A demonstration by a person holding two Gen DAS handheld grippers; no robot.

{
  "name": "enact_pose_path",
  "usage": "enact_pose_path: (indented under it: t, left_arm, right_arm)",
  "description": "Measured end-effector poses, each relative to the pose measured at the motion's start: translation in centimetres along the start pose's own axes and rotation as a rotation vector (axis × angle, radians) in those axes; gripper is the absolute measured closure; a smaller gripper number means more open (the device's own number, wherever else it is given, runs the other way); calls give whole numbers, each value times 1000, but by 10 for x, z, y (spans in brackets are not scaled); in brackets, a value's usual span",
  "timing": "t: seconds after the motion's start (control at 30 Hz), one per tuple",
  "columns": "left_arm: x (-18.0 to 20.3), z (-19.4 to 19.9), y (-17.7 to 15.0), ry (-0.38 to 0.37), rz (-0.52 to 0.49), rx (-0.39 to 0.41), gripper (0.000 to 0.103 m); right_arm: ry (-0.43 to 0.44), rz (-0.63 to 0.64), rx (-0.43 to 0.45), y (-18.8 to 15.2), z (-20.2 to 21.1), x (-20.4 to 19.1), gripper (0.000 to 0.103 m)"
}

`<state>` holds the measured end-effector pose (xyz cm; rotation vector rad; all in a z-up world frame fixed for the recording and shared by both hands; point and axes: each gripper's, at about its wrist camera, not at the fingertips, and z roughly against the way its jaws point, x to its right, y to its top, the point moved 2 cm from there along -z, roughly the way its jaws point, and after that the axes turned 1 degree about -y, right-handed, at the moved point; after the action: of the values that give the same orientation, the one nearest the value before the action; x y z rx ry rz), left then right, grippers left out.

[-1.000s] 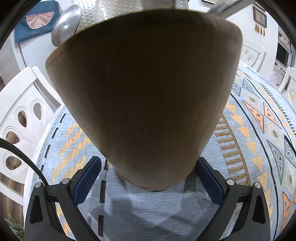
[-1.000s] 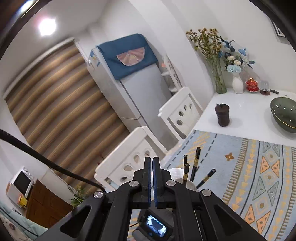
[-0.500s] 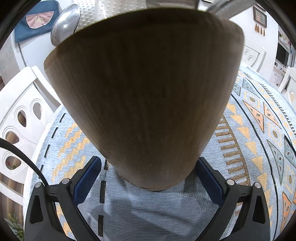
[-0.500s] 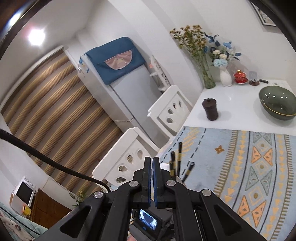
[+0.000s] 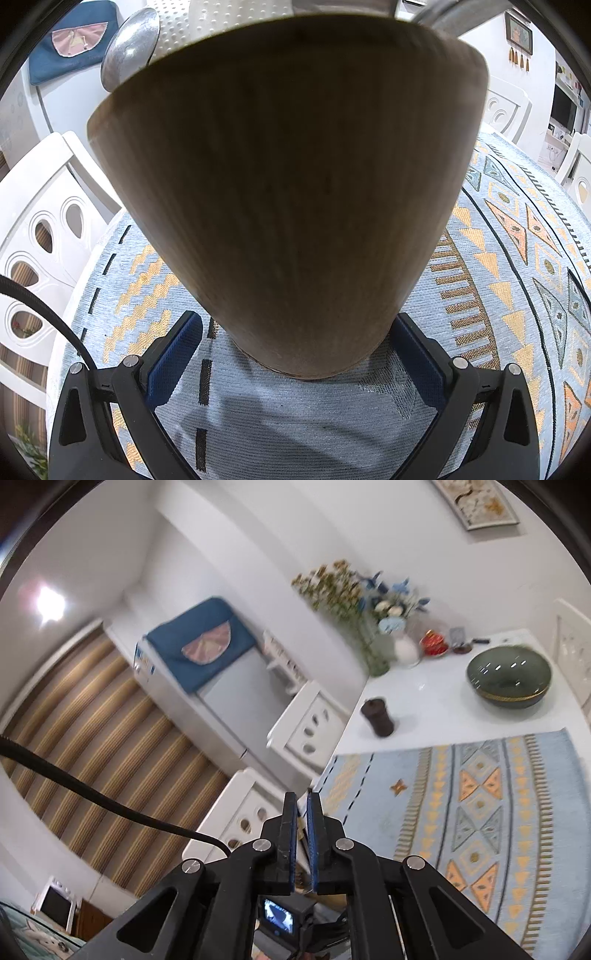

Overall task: Organize utensils
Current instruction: 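Move the open right tool back down to the utensil pile, then grasp a silver fork with the right tool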

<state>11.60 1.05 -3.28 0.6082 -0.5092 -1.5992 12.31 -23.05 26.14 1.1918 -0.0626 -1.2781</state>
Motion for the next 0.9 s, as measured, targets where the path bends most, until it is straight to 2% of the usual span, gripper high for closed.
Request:
enact_pose_path:
  t: [0.07,0.1,0.13,0.2,0.3,0.4,0.5,0.6,0.7,0.8,0.9]
  left_arm:
    - [0,0,0,0,0,0,0]
    - [0,0,1,-1,0,0,0]
    - [0,0,0,0,0,0,0]
    - [0,0,0,0,0,0,0]
    - [0,0,0,-1,0,0,0]
    - [0,0,0,0,0,-1,0]
    - [-1,-1,-1,0,-1,-2,0]
    - [-2,0,0,0,-1,-3,0]
    - [-2,1,0,0,-1,-4,0]
    - [-1,0,0,-1,-1,-3,0]
    - [-1,0,0,0,-1,-3,0]
  right_arm:
    - [-29,10,28,4,14,3,92]
    - [-43,13,37,4,20,5,83]
    - [-67,16,51,3,27,8,69]
    - [-117,19,70,-2,39,18,56]
    - [-183,-14,37,-13,45,38,55]
    - [-244,-102,-15,-31,45,69,55]
    - [-347,-158,-88,-54,40,99,55]
    - [-452,-196,-202,-81,27,127,55]
    - [-505,-242,-310,-107,17,152,55]
    - [-546,-266,-462,-138,6,171,56]
    - [-579,-237,-596,-167,-3,177,65]
